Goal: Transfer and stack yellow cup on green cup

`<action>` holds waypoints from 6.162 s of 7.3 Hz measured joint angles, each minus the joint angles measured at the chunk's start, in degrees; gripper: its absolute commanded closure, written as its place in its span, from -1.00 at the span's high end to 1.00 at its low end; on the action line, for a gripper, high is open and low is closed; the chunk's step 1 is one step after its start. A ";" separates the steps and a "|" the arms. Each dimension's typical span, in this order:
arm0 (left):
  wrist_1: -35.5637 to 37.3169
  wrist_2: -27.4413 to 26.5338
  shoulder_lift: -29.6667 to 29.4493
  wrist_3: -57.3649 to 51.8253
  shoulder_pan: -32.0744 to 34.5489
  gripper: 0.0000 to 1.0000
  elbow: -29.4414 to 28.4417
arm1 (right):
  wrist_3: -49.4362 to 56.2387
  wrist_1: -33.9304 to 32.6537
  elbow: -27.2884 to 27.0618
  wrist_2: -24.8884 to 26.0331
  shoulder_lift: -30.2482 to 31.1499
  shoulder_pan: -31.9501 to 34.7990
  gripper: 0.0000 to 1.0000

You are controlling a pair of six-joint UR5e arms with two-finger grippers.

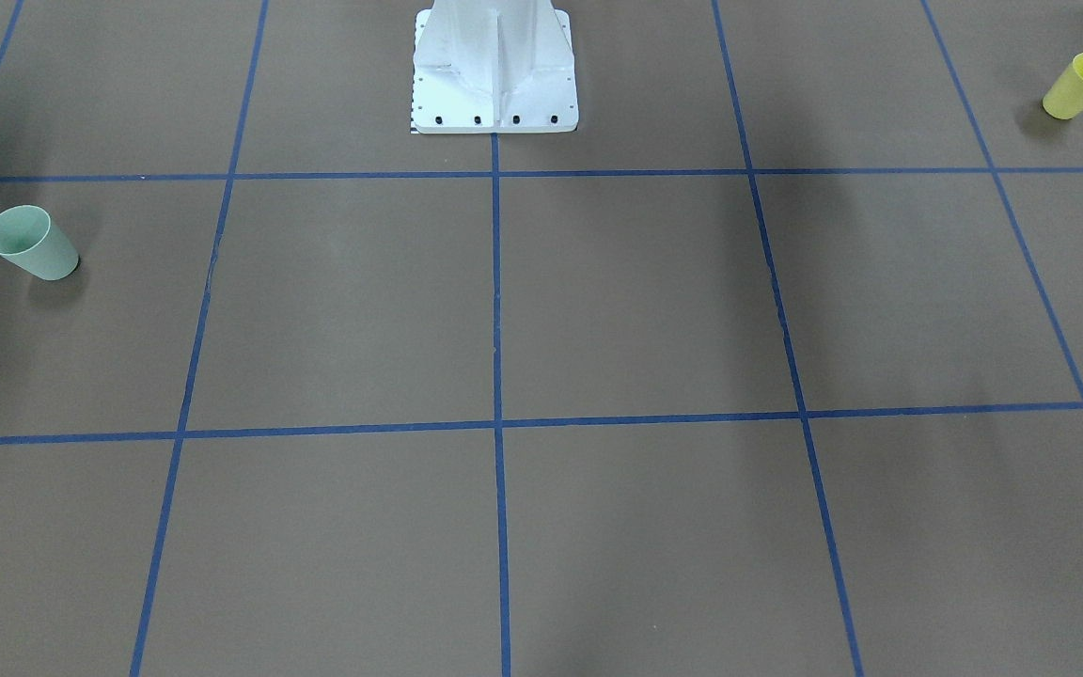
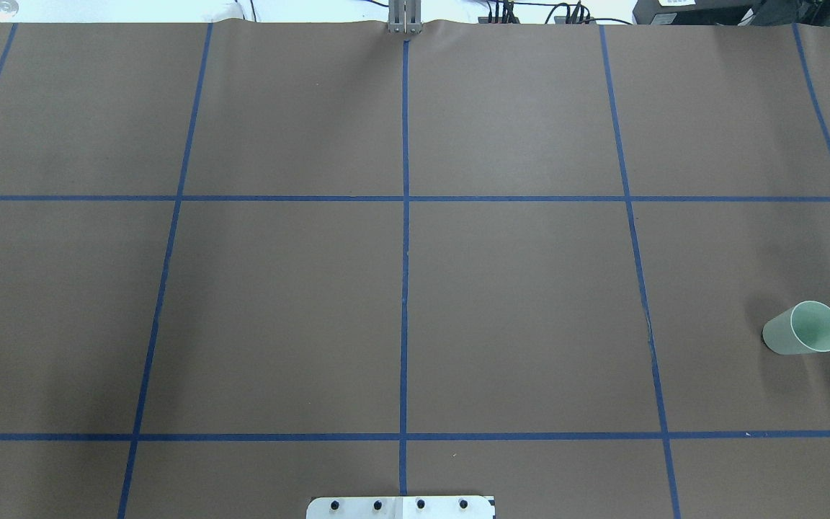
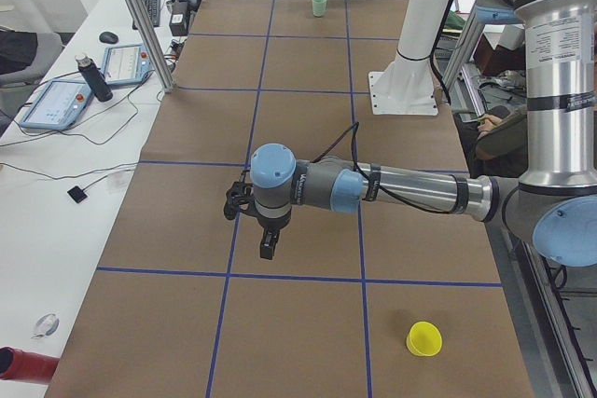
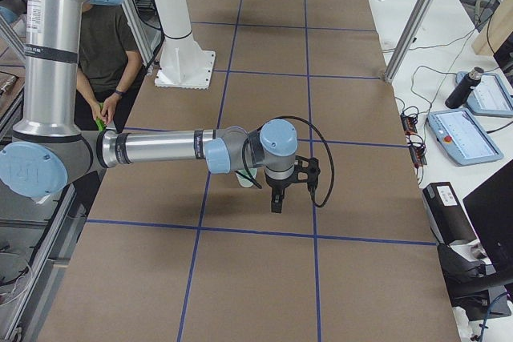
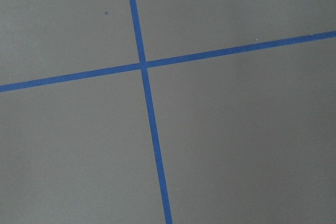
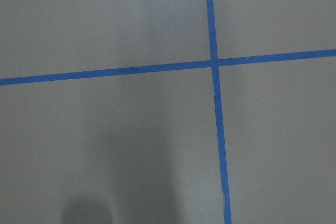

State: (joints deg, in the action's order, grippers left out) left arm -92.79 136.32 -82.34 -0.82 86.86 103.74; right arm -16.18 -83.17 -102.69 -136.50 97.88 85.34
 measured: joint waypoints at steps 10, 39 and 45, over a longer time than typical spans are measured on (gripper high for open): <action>-0.34 2.32 2.43 -0.21 -0.28 1.00 -0.52 | -0.30 2.30 0.39 -0.02 0.69 -0.04 1.00; 8.02 -48.06 8.61 126.19 -40.75 0.94 -2.95 | -3.59 11.54 1.80 -0.44 -0.76 -5.52 1.00; 24.81 -46.37 9.86 154.50 -51.01 0.98 -4.49 | -7.79 17.72 1.77 1.19 -0.67 -7.82 1.00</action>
State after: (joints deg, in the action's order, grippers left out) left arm -67.98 89.95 -72.48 153.67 35.84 99.25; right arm -23.97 -65.46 -100.92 -135.31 97.21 77.53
